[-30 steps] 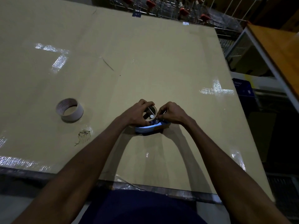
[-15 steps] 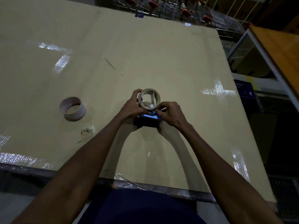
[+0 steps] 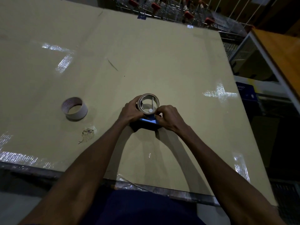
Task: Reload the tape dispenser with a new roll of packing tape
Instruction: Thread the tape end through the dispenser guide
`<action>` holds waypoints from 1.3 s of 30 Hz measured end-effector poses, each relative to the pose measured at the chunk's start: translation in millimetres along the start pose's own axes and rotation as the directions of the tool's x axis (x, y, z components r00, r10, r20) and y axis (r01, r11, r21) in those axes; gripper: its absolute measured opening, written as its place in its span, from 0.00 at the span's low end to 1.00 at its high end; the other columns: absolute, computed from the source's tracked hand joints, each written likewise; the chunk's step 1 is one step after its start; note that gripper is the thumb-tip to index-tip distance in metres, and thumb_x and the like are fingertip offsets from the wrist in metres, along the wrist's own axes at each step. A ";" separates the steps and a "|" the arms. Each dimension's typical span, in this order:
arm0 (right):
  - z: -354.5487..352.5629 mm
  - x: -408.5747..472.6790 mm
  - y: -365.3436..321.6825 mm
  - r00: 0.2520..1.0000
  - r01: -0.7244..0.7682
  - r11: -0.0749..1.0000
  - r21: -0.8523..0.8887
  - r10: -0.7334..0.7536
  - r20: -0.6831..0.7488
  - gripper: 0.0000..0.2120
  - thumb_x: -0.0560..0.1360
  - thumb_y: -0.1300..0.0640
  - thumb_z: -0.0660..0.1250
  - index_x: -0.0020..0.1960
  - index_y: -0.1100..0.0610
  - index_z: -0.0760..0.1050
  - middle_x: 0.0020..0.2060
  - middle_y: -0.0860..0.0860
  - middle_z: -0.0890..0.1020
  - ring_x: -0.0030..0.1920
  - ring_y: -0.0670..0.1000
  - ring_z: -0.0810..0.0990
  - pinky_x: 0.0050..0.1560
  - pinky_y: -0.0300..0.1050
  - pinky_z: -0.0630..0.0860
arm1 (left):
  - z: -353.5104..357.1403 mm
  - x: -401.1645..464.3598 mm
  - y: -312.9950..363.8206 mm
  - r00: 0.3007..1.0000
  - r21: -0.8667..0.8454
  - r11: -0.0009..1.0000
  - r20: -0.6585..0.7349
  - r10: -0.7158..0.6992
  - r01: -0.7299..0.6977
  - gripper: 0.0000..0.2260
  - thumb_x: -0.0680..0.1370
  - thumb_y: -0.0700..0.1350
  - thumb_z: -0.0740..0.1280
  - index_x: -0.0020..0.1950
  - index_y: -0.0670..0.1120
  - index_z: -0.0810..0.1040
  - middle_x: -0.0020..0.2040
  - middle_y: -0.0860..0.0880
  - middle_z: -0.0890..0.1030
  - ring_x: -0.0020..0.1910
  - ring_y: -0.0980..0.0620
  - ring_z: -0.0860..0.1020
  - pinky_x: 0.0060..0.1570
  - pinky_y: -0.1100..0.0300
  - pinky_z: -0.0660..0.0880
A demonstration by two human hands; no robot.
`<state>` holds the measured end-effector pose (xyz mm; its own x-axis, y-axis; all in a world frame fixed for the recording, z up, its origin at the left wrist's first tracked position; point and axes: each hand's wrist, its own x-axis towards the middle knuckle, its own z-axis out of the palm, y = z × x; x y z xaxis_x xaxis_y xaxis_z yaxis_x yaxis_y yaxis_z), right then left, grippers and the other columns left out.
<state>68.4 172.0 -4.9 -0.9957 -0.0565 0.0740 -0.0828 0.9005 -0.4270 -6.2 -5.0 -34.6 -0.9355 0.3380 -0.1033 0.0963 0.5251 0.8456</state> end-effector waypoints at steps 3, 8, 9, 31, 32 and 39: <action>-0.4 -1.6 1.7 0.999 -0.021 0.997 0.079 0.018 0.030 0.06 0.68 0.62 0.67 0.38 0.61 0.83 0.35 0.56 0.85 0.35 0.58 0.80 0.38 0.49 0.75 | -1.4 -0.3 -3.6 0.997 -0.039 0.999 0.063 0.032 -0.030 0.32 0.62 0.50 0.75 0.67 0.59 0.75 0.59 0.56 0.83 0.57 0.53 0.81 0.59 0.52 0.78; -3.3 -1.8 5.3 0.992 -0.117 0.972 0.205 0.106 0.061 0.05 0.69 0.60 0.67 0.38 0.60 0.81 0.35 0.55 0.84 0.37 0.57 0.80 0.39 0.51 0.76 | -2.2 8.2 -12.0 0.988 0.010 0.999 0.152 0.033 -0.035 0.39 0.58 0.52 0.73 0.69 0.66 0.69 0.65 0.50 0.76 0.60 0.51 0.79 0.61 0.49 0.77; -2.0 -3.0 3.5 0.994 -0.105 0.977 0.184 0.099 0.043 0.06 0.69 0.60 0.67 0.39 0.60 0.81 0.36 0.55 0.84 0.38 0.57 0.80 0.40 0.51 0.77 | -0.9 9.2 -12.6 0.988 0.010 0.999 0.153 0.031 -0.033 0.42 0.59 0.52 0.73 0.72 0.63 0.65 0.68 0.48 0.74 0.62 0.50 0.77 0.63 0.49 0.75; -1.2 8.1 29.7 0.950 -0.282 0.959 0.028 0.283 -0.129 0.04 0.75 0.61 0.64 0.45 0.61 0.76 0.42 0.58 0.83 0.42 0.61 0.80 0.44 0.54 0.78 | -2.5 6.5 1.4 0.997 0.244 0.969 0.072 0.004 -0.022 0.41 0.56 0.74 0.71 0.65 0.57 0.71 0.61 0.55 0.80 0.60 0.47 0.78 0.59 0.48 0.73; -0.8 9.2 29.1 0.950 -0.283 0.959 0.022 0.283 -0.130 0.04 0.75 0.61 0.64 0.45 0.61 0.76 0.43 0.59 0.83 0.42 0.61 0.80 0.44 0.54 0.78 | -1.8 6.4 0.8 0.998 0.249 0.968 0.070 0.002 -0.019 0.42 0.57 0.73 0.71 0.66 0.56 0.71 0.61 0.54 0.80 0.60 0.47 0.77 0.60 0.48 0.73; -10.1 16.4 28.2 0.949 -0.260 0.943 0.210 0.289 -0.125 0.07 0.75 0.61 0.66 0.50 0.59 0.82 0.46 0.55 0.86 0.46 0.55 0.84 0.51 0.53 0.80 | -7.4 7.9 -2.1 0.996 0.228 0.973 0.091 0.007 -0.028 0.52 0.59 0.71 0.72 0.77 0.61 0.50 0.64 0.47 0.80 0.60 0.42 0.78 0.60 0.42 0.74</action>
<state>50.2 200.8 -6.6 -0.9635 0.2610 0.0595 0.1717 0.7729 -0.6108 -16.3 -9.3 -33.4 -0.8998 0.4116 -0.1450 0.1973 0.6800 0.7061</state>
